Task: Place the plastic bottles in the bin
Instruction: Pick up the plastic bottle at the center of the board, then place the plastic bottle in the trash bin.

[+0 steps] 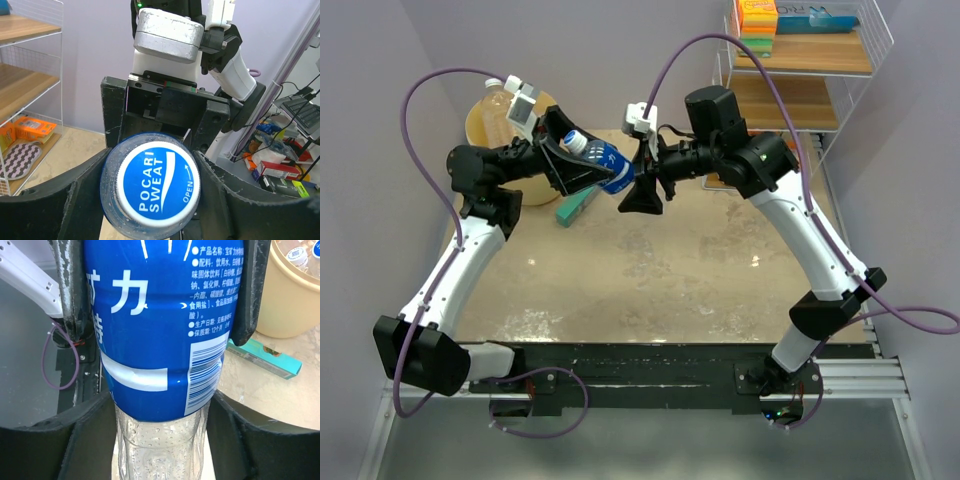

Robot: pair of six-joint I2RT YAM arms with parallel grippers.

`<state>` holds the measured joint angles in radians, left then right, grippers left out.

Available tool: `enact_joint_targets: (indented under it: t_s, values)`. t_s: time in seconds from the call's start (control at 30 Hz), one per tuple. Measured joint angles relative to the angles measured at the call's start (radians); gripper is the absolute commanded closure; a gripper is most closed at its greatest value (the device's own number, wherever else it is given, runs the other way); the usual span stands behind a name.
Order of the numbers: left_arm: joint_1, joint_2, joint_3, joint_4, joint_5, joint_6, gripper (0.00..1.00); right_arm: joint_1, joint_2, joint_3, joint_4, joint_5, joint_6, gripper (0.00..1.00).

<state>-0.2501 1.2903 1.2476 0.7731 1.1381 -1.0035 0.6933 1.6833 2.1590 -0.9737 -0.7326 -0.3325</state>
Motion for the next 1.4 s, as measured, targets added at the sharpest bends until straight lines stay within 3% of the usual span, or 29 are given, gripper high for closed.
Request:
enact_joint_targets:
  t_s: [0.13,0.17,0.5,0.83,1.4]
  values:
    - [0.0,0.0,0.0,-0.002,0.0,0.0,0.99,0.0,-0.002,-0.006,0.001,0.007,-0.003,0.12]
    - [0.0,0.0,0.0,-0.004,0.0,0.003,1.0,0.0,-0.003,-0.01,0.0,0.009,-0.005,0.01]
    - [0.013,-0.005,0.042,-0.163,0.0,0.123,1.0,0.0,-0.048,-0.053,0.002,0.093,-0.013,0.01]
    - [0.117,-0.01,0.167,-0.327,-0.004,0.232,1.0,-0.001,-0.122,-0.119,0.035,0.206,-0.028,0.01]
    - [0.38,0.069,0.428,-0.486,-0.309,0.457,1.0,-0.001,-0.208,-0.225,0.035,0.302,-0.043,0.01]
